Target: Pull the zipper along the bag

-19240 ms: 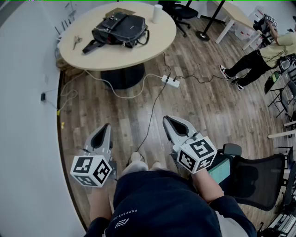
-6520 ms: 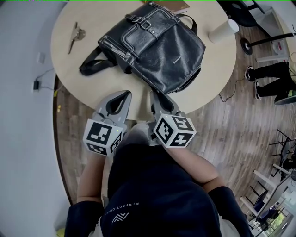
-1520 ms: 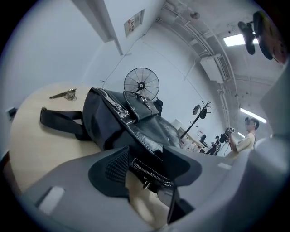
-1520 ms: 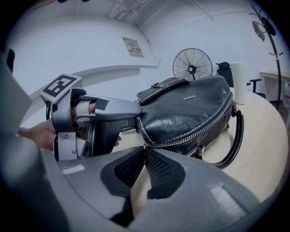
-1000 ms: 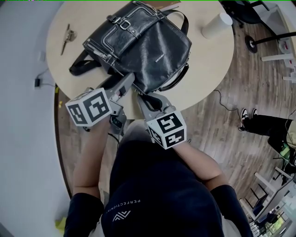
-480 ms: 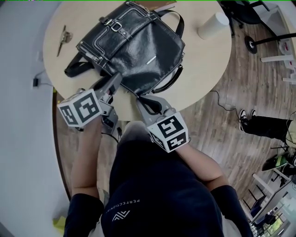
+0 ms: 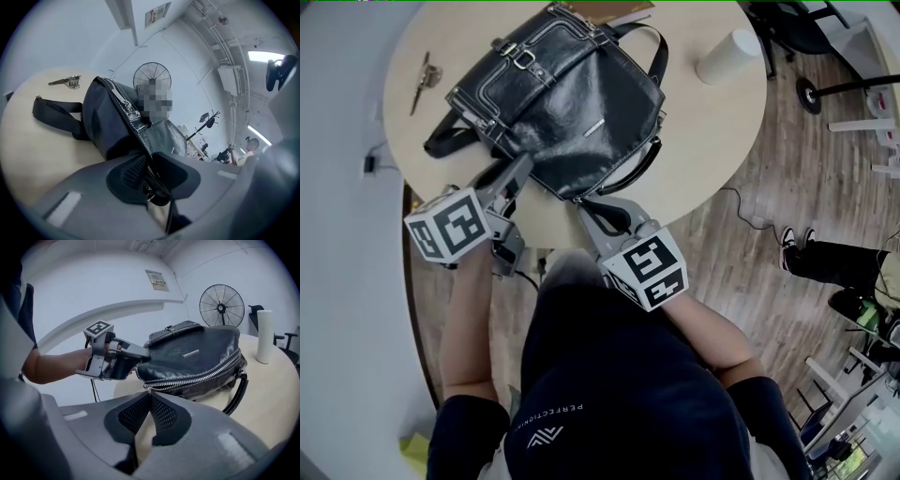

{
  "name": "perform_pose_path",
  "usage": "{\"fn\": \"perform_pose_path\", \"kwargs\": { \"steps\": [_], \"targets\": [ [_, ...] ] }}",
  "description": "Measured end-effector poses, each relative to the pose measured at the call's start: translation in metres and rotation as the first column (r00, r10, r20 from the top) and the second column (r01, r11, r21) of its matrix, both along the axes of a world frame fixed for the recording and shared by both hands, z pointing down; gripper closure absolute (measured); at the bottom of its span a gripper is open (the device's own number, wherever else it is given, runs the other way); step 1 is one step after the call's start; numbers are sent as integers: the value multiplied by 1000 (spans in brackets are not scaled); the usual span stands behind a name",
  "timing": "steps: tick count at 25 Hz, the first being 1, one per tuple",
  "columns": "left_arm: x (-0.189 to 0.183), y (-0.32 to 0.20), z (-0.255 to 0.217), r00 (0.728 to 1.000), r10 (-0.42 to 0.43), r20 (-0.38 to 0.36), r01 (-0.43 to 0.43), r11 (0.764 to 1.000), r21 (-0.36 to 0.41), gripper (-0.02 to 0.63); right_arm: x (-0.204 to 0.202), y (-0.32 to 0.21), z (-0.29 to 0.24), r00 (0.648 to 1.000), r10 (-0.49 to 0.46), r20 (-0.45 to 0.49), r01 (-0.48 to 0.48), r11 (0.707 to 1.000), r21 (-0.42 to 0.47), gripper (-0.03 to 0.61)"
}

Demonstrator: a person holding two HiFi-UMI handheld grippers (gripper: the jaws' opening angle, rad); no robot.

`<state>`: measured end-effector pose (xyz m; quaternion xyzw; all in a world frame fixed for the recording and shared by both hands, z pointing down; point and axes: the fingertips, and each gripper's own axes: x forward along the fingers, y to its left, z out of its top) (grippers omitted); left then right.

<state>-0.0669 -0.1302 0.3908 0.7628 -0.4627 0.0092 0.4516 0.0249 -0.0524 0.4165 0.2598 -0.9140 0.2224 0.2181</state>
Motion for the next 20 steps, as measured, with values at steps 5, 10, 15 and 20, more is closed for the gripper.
{"fn": "perform_pose_path", "kwargs": {
  "steps": [5, 10, 15, 20],
  "targets": [
    [-1, 0, 1, 1000, -15, 3, 15, 1000, -2, 531, 15, -5, -2, 1000, -27, 1, 27, 1000, -2, 566],
    [-5, 1, 2, 998, -38, 59, 38, 999, 2, 528, 20, -7, -1, 996, -85, 0, 85, 996, 0, 566],
    [-6, 0, 0, 995, -57, 79, 55, 998, 34, 528, 26, -12, -3, 990, -141, 4, 141, 990, 0, 566],
    [-7, -1, -3, 990, -85, 113, 77, 994, 78, 525, 32, -16, -3, 981, -196, 10, 196, 981, -2, 566]
  ]
}}
